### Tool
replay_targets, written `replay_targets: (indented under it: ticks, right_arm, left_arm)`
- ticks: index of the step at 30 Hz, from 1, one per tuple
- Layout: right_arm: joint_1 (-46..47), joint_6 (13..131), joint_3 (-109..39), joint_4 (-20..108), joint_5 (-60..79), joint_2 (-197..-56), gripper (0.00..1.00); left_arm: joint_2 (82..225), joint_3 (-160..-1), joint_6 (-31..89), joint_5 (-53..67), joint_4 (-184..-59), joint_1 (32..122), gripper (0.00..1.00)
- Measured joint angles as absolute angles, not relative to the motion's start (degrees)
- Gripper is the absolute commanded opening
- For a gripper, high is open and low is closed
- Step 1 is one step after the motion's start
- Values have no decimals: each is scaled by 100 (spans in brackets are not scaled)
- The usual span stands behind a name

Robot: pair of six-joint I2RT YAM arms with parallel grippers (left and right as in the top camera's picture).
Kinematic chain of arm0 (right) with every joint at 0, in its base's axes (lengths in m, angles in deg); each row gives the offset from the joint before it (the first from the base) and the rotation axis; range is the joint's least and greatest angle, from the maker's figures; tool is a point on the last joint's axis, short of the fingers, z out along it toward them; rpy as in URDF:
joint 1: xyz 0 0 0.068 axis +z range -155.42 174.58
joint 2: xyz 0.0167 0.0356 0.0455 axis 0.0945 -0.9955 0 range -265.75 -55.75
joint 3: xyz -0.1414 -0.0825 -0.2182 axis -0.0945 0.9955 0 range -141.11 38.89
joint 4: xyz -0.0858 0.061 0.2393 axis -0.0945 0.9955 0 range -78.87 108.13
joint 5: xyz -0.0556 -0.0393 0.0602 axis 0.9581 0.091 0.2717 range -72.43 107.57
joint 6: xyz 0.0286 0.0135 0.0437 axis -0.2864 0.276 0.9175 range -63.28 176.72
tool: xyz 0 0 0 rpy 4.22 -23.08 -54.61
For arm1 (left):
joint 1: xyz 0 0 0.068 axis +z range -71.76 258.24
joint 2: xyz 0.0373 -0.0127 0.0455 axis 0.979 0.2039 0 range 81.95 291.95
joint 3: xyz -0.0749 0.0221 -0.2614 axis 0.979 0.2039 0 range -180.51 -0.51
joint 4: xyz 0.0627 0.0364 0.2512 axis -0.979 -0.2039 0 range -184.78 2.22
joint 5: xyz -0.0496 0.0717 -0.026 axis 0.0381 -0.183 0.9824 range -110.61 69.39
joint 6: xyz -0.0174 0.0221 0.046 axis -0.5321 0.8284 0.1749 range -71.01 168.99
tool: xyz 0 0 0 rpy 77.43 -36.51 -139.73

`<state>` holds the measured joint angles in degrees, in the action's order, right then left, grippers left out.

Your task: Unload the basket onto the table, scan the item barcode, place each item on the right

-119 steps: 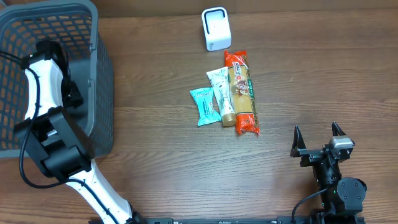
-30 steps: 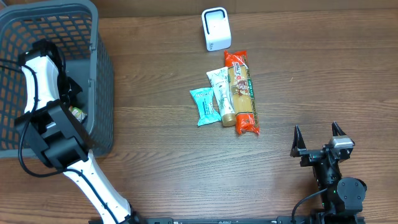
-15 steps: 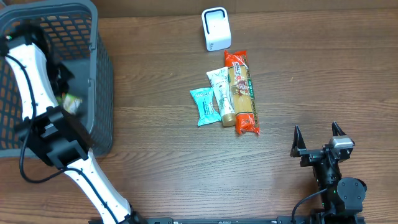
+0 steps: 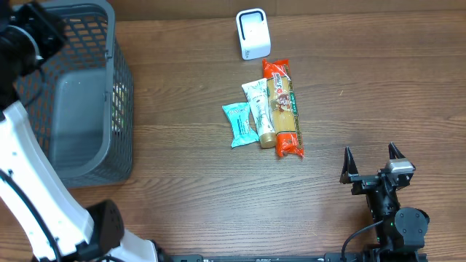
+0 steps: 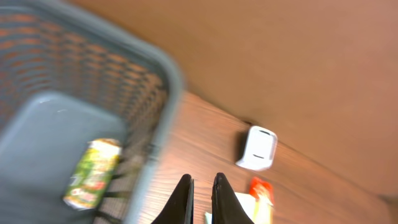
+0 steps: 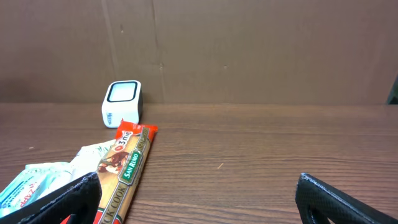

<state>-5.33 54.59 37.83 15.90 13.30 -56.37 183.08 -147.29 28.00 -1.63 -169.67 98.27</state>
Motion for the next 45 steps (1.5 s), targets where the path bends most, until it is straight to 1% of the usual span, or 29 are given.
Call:
replay_targets:
  ticks: [2, 4, 5, 6, 7, 8, 9, 11, 12, 15, 18, 22, 27, 32, 35, 39, 45]
  right_arm:
    - [-533, 5457, 3783, 1586, 1332, -5637, 100]
    - [-533, 5457, 3783, 1593, 1332, -5637, 100]
    - [-533, 5457, 3783, 1590, 1330, -5637, 100]
    - [-533, 5457, 3783, 1593, 1330, -5637, 100]
    - [-533, 5457, 3783, 1590, 1332, -5637, 100]
    - [-533, 5457, 3783, 1588, 1332, -5637, 100]
    - [-533, 5457, 3783, 1590, 1332, -5637, 100]
    - [-533, 5455, 3783, 1590, 1332, -5637, 100]
    - [-533, 5457, 3783, 1590, 1332, -5637, 100]
    - [-533, 5457, 3783, 1590, 1330, -5637, 100]
    - [-533, 5457, 3783, 1590, 1332, -5637, 100]
    - [-533, 5459, 3783, 1588, 1332, -5637, 100]
    - [-533, 5457, 3783, 1590, 1332, -5637, 100]
    - [-533, 5457, 3783, 1588, 1332, -5637, 100]
    - [-533, 5457, 3783, 1588, 1330, -5637, 100]
    - [-533, 5459, 3783, 1588, 1332, -5637, 100]
    - [-533, 5455, 3783, 1588, 1332, -5637, 100]
  left_arm:
    - [18183, -14729, 2773, -313, -17059, 9499, 4]
    - [18231, -14727, 2487, -888, -17303, 9383, 5]
    - [18286, -14722, 2310, -1185, -17413, 9385, 10]
    - [18338, -14722, 2150, -1472, -17513, 9390, 17]
    - [18412, -14714, 2008, -1791, -17579, 9409, 29]
    - [18485, -14714, 1927, -2055, -17618, 9409, 42]
    - [18555, -14711, 1847, -2315, -17662, 9422, 66]
    - [18679, -14711, 1827, -2659, -17706, 9440, 82]
    - [18852, -14711, 1853, -2980, -17749, 9453, 84]
    - [19278, -14711, 1893, -3310, -17865, 9567, 87]
    - [19800, -14700, 1969, -3338, -17909, 9855, 88]
    - [20384, -14685, 2470, -3026, -18079, 10358, 87]
    - [20961, -14685, 3158, -2689, -18272, 10697, 85]
    - [21464, -14685, 3949, -1920, -18243, 10681, 86]
    - [21735, -14661, 4408, -1520, -18263, 10489, 87]
    - [21984, -14659, 4469, -1500, -18377, 10174, 86]
    - [22128, -14630, 4465, -1734, -18427, 10058, 85]
